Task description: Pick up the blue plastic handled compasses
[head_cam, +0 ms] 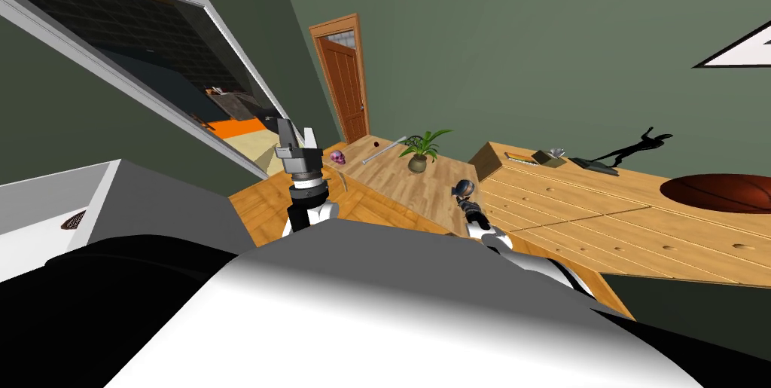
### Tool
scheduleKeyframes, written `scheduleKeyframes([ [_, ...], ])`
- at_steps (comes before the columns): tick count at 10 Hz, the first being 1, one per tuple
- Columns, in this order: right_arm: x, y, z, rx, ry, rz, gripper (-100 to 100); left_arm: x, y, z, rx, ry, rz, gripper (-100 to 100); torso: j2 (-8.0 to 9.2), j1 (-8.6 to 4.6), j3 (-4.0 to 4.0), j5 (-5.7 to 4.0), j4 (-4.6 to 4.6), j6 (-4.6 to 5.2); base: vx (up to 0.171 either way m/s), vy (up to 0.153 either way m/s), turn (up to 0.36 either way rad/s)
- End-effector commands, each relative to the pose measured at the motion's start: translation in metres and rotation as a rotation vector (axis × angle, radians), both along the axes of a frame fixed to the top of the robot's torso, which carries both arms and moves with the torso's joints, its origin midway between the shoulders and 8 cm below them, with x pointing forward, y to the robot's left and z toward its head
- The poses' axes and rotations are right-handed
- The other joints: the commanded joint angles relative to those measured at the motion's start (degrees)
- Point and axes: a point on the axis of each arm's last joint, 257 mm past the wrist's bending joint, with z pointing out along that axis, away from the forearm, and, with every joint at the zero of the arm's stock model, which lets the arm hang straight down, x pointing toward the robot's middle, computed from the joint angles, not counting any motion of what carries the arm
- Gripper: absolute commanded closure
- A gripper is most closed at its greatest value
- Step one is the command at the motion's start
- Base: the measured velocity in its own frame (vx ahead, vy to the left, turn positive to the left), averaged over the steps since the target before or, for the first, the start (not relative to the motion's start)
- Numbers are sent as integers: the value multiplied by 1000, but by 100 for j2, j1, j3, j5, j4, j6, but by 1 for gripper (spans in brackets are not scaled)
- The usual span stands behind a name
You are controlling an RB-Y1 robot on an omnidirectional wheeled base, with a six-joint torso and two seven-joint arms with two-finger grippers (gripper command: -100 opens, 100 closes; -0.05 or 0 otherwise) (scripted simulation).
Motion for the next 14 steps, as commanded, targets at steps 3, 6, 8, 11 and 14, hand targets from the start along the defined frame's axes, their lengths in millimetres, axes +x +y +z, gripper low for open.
scheduleKeyframes([
  [3, 36, 61, 3, 12, -32, 82, -100, 0, 0, 0, 0, 0, 0, 0, -3, -38, -1, -8, 0, 4, 16, -88, -126],
  [6, 29, 59, -6, 16, -11, 73, -100, 0, 0, 0, 0, 0, 0, 0, 1, -7, 1, -3, 0, 0, 2, -14, 8],
  [8, 22, 56, -14, 20, 8, 64, -100, 0, 0, 0, 0, 0, 0, 0, 4, 2, 2, 0, 1, 0, -1, 9, -4],
  [11, 40, 108, -20, 29, 9, 115, -100, 0, 0, 0, 0, 0, 0, 0, -8, -41, -4, -7, -1, 3, 26, -90, -126],
  [14, 55, 146, -17, 29, 1, 141, -100, 0, 0, 0, 0, 0, 0, 0, 2, -28, 1, -7, 0, 0, 8, -81, -94],
])
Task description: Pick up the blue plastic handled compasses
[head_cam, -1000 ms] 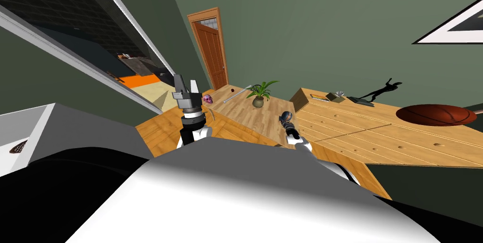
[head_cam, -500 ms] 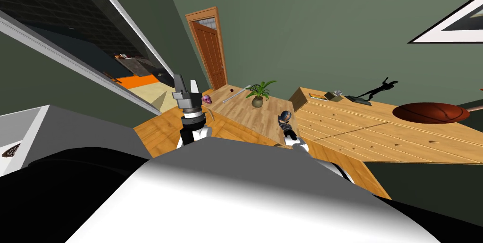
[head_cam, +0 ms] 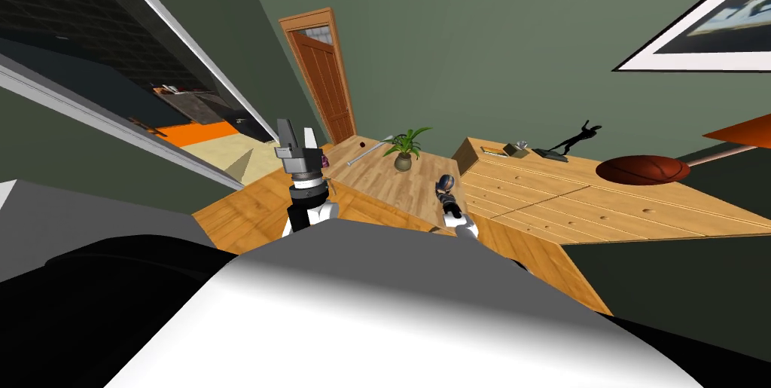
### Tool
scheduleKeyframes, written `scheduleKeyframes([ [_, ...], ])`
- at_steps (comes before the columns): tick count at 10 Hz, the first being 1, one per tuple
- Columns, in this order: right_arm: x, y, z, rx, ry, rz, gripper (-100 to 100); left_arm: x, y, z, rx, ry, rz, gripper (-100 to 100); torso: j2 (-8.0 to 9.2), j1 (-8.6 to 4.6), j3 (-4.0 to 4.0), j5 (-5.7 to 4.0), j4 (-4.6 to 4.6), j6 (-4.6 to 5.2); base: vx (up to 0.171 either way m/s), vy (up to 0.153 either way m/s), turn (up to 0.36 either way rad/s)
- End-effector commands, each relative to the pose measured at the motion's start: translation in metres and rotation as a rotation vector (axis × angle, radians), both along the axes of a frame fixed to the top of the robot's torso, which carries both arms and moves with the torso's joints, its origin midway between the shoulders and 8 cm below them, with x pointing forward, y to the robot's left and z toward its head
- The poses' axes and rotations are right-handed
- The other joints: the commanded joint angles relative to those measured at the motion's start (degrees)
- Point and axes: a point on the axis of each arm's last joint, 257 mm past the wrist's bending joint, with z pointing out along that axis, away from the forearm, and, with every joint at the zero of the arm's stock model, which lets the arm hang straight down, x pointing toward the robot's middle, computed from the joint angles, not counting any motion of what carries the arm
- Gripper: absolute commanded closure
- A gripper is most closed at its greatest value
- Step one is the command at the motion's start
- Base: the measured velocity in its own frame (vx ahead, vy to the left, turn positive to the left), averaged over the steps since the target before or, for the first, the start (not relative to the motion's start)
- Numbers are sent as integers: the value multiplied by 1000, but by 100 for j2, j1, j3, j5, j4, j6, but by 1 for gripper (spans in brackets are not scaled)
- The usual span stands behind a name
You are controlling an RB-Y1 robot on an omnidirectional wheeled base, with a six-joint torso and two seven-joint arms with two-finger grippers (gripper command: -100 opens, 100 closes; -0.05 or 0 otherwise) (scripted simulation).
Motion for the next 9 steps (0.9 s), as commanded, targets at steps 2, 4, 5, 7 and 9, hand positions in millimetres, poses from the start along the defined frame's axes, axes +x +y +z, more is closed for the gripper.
scheduleKeyframes([
  [2, 9, 29, 1, -4, -2, 18, -100, 0, 0, 0, 0, 0, 0, 0, 0, 6, 0, 1, 0, -1, 21, -64, -93],
  [4, 14, 48, 4, -9, -5, 28, -100, 0, 0, 0, 0, 0, 0, 0, -5, 8, -3, 1, -1, -2, 22, -61, -94],
  [5, 14, 53, 2, -14, 0, 37, -100, 0, 0, 0, 0, 0, 0, 0, -4, 6, -2, 1, -1, 0, 13, -62, -56],
  [7, 19, 70, 6, -21, -3, 42, -100, 0, 0, 0, 0, 0, 0, 0, -4, -1, -2, 0, 0, 0, 25, -76, -92],
  [9, 23, 84, 10, -30, -4, 43, -100, 0, 0, 0, 0, 0, 0, 0, -4, 0, -2, 0, -1, 0, 21, -72, -87],
])
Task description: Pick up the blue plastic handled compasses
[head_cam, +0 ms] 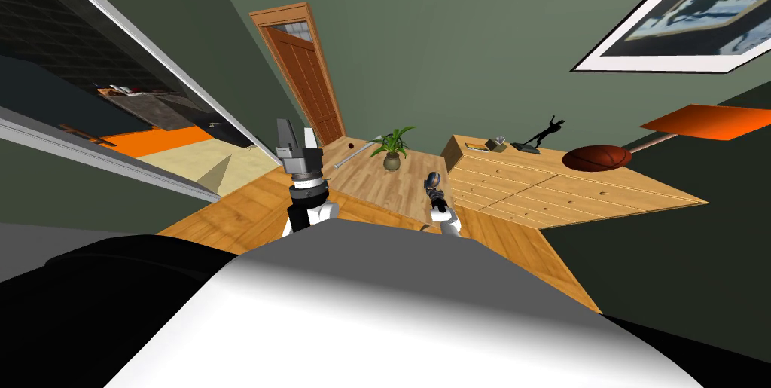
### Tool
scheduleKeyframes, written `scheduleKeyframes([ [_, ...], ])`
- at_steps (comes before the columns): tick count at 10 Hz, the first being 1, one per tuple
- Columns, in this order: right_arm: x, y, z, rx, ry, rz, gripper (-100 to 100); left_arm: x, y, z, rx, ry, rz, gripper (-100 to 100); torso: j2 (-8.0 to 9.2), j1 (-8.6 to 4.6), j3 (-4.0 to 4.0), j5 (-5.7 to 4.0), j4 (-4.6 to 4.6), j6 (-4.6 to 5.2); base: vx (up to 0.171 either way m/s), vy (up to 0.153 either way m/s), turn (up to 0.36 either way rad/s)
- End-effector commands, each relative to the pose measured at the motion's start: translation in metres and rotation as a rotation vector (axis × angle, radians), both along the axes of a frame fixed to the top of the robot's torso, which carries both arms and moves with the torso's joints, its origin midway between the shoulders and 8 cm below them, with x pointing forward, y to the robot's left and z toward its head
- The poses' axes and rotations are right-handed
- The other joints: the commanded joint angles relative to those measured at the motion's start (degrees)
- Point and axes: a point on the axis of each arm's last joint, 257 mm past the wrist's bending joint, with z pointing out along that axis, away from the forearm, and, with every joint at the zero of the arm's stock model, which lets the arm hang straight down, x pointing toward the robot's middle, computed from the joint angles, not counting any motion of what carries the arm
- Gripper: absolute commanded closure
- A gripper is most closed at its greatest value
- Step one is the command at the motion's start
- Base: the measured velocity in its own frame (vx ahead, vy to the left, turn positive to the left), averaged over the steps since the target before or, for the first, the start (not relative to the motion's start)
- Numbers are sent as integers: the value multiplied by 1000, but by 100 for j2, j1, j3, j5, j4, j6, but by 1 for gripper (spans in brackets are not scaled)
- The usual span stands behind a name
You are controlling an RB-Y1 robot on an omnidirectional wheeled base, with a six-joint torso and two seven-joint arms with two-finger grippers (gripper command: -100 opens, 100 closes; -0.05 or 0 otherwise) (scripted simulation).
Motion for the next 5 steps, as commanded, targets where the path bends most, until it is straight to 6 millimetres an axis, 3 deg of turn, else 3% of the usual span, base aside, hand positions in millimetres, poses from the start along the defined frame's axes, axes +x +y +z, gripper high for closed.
scheduleKeyframes([
  [1, 0, 0, 0, 0, 0, 0, -100, 0, 0, 0, 0, 0, 0, 0, 0, 0, 0, 0, 0, 0, 4, -21, 2],
  [2, 0, 0, 0, -1, 1, 0, 100, 0, 0, 0, 0, 0, 0, 0, 4, 12, 2, 3, 1, 0, 0, 0, 0],
  [5, 0, 0, 0, 1, 0, -1, 100, 0, 0, 0, 0, 0, 0, 0, 5, 25, 2, 7, -1, -3, 0, 0, 0],
])
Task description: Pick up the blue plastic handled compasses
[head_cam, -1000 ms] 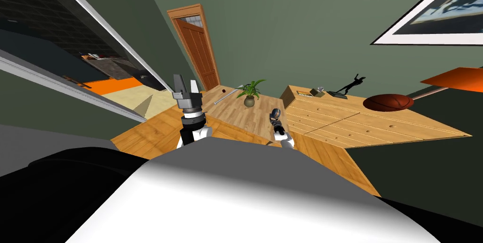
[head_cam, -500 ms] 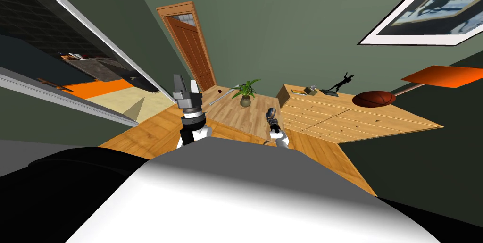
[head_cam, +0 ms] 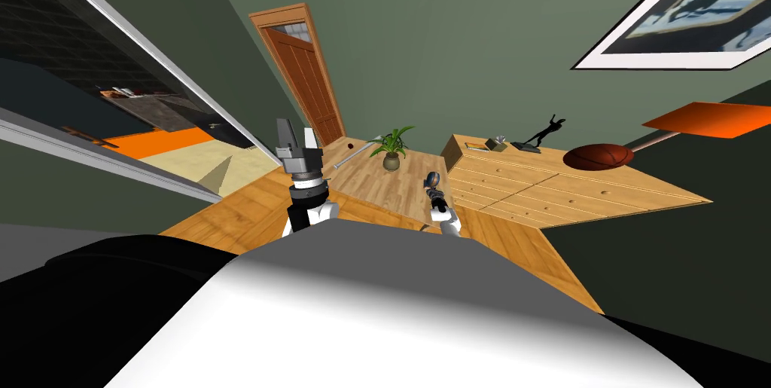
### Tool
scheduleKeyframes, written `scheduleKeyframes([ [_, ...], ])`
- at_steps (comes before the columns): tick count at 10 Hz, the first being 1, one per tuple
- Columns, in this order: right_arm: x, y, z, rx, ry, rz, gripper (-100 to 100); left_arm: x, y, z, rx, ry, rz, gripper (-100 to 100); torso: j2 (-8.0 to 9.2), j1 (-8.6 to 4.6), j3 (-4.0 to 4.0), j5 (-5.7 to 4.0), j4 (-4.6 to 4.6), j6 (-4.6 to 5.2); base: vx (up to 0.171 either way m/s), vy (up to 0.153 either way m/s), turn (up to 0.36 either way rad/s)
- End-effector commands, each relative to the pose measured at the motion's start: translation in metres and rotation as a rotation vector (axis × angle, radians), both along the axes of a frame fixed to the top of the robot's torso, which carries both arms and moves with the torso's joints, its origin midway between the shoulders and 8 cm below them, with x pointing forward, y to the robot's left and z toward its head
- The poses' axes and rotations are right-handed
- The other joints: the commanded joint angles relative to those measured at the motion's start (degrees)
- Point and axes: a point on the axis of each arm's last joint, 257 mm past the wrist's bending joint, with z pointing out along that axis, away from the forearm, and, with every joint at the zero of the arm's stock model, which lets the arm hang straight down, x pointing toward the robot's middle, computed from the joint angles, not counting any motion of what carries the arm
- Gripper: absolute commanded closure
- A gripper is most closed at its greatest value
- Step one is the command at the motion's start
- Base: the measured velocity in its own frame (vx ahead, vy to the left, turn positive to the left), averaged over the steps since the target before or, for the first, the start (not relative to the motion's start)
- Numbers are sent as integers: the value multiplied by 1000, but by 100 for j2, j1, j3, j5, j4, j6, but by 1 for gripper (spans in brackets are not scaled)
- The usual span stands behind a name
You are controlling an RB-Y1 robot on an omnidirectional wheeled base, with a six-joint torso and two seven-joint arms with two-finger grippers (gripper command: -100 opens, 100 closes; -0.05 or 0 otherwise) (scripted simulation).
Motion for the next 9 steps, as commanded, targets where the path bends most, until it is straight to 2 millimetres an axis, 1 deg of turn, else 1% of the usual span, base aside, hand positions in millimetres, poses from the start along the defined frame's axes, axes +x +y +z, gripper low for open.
scheduleKeyframes([
  [1, 0, 0, 0, 0, 0, 0, 100, 0, 0, 0, 0, 0, 0, 0, 0, 0, 0, 0, 0, 0, 0, 0, 0],
  [2, 0, 0, 0, 0, 0, 0, 0, 0, 0, 0, 0, 0, 0, 0, 0, 1, 0, 0, 0, 0, 0, 0, 0],
  [3, -2, -11, -5, 5, 4, 3, 100, 0, 0, 0, 0, 0, 0, 0, 0, 1, 0, 1, 0, -1, -23, 56, 129],
  [4, -2, -11, -5, 5, 4, 3, 100, 0, 0, 0, 0, 0, 0, 0, -1, 18, -3, -4, -5, -13, -19, 69, 76],
  [5, -4, -28, -4, 6, -2, 2, 100, 0, 0, 0, 0, 0, 0, 0, -9, 27, -10, -7, -12, -18, -27, 88, 138],
  [6, -7, -28, -9, 12, 6, -2, 100, 0, 0, 0, 0, 0, 0, 0, -13, 36, -16, -11, -18, -26, -18, 71, 55],
  [7, -9, -44, -7, 9, 0, -3, 100, 0, 0, 0, 0, 0, 0, 0, -18, 32, -21, -16, -23, -25, -22, 82, 115],
  [8, -12, -46, -12, 18, 9, -11, 100, 0, 0, 0, 0, 0, 0, 0, -20, 33, -24, -20, -26, -30, -18, 69, 63],
  [9, -12, -46, -12, 18, 9, -11, 100, 0, 0, 0, 0, 0, 0, 0, -23, 28, -27, -24, -30, -29, -7, 28, -8],
])
